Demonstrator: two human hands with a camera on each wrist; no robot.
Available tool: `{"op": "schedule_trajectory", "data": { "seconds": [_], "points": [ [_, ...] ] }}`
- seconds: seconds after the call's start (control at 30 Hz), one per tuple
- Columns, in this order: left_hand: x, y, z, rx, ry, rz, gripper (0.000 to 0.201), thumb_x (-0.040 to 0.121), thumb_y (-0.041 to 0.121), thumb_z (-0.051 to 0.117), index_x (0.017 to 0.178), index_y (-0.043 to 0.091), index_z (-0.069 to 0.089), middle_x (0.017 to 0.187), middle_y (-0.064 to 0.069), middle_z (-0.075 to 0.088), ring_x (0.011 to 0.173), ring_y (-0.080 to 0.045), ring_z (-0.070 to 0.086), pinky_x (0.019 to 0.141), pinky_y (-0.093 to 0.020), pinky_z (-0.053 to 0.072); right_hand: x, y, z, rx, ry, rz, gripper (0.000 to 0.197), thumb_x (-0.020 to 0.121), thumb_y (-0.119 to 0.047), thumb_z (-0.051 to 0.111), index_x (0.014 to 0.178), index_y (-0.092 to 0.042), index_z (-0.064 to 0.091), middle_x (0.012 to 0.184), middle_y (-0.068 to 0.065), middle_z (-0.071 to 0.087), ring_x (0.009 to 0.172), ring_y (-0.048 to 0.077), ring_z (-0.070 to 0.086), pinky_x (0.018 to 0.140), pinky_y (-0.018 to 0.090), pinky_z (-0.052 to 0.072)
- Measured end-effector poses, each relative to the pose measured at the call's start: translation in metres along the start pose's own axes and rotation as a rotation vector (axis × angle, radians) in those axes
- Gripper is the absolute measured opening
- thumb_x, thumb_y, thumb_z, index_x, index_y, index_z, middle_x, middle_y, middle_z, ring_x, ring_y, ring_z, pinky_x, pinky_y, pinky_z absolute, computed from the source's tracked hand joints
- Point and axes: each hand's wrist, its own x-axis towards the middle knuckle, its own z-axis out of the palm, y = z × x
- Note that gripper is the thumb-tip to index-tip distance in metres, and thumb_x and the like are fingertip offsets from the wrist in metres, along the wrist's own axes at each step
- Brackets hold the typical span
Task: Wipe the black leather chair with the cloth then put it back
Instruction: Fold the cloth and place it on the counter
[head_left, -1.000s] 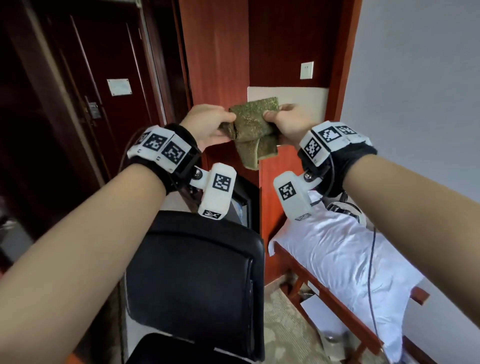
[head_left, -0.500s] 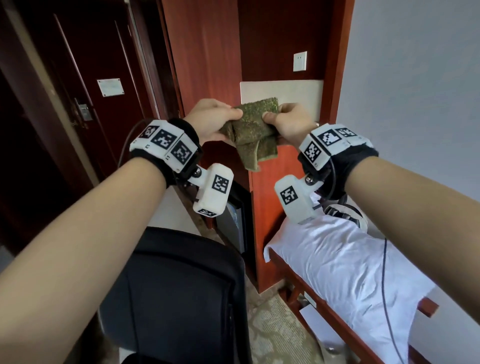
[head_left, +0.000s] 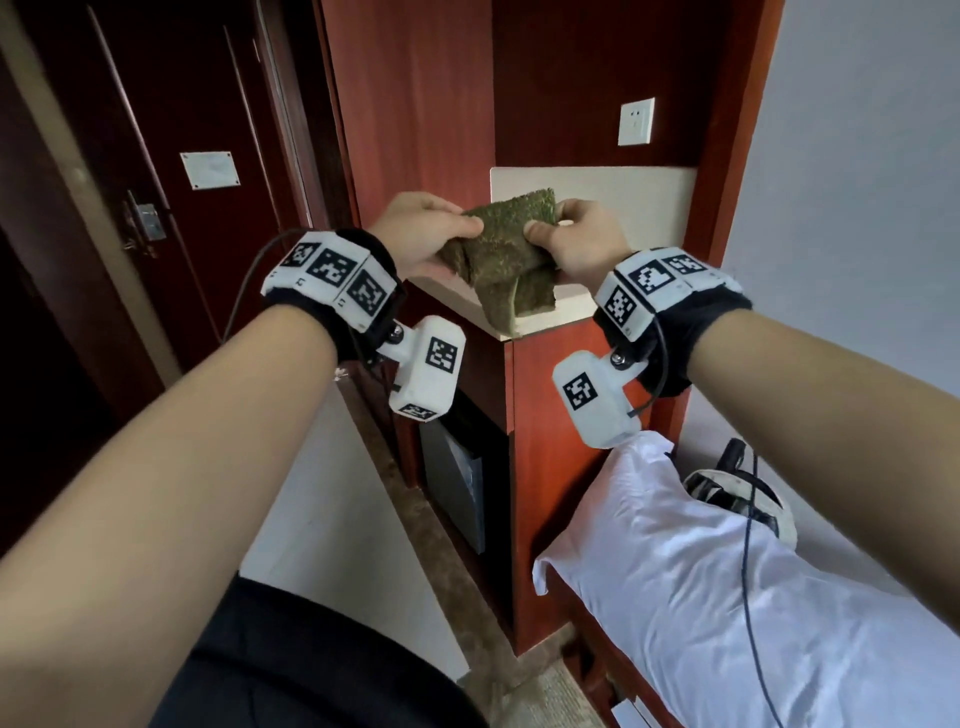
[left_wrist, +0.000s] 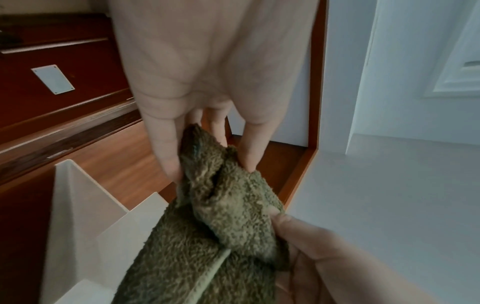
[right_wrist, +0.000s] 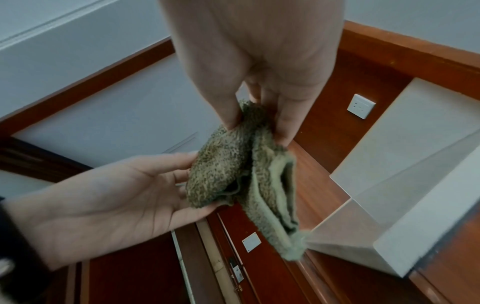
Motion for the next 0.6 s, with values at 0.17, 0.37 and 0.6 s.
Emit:
{"op": "schedule_trajectory", "data": {
  "seconds": [0.17, 0.37, 0.6],
  "points": [
    [0.089, -0.023, 0.008, -0.142, 0.099, 0.094, 0.018, 0.08, 0.008, 0.071, 0.085, 0.016, 0.055, 0.102, -0.008, 0.063, 0.1, -0.02, 0.063, 0.086, -0.038, 0.055, 0.08, 0.012, 0.018, -0.002, -0.002, -0.036, 0.022, 0.089, -0.021, 0.06, 0.07, -0.022, 0.048, 0.087, 0.006, 0.061, 0.091, 0.03, 0.065, 0.077, 0.047, 0.056],
    [0.164, -0.036, -0.002, -0.131, 0.216, 0.083, 0.029, 0.077, 0.012, 0.073, 0.091, 0.021, 0.048, 0.109, -0.004, 0.057, 0.104, -0.019, 0.059, 0.088, -0.041, 0.053, 0.151, 0.025, 0.053, 0.053, -0.023, -0.06, 0.007, 0.087, -0.022, 0.06, 0.089, -0.017, 0.056, 0.103, 0.011, 0.065, 0.093, 0.028, 0.065, 0.079, 0.046, 0.055],
    [0.227, -0.051, 0.0, 0.179, 0.135, 0.082, 0.025, 0.088, 0.027, 0.063, 0.108, 0.02, 0.049, 0.117, -0.001, 0.055, 0.106, -0.016, 0.057, 0.089, -0.037, 0.053, 0.228, 0.046, 0.069, 0.048, -0.1, -0.078, 0.021, 0.088, -0.018, 0.061, 0.07, -0.02, 0.049, 0.09, 0.01, 0.064, 0.09, 0.03, 0.065, 0.077, 0.047, 0.055]
  ]
}}
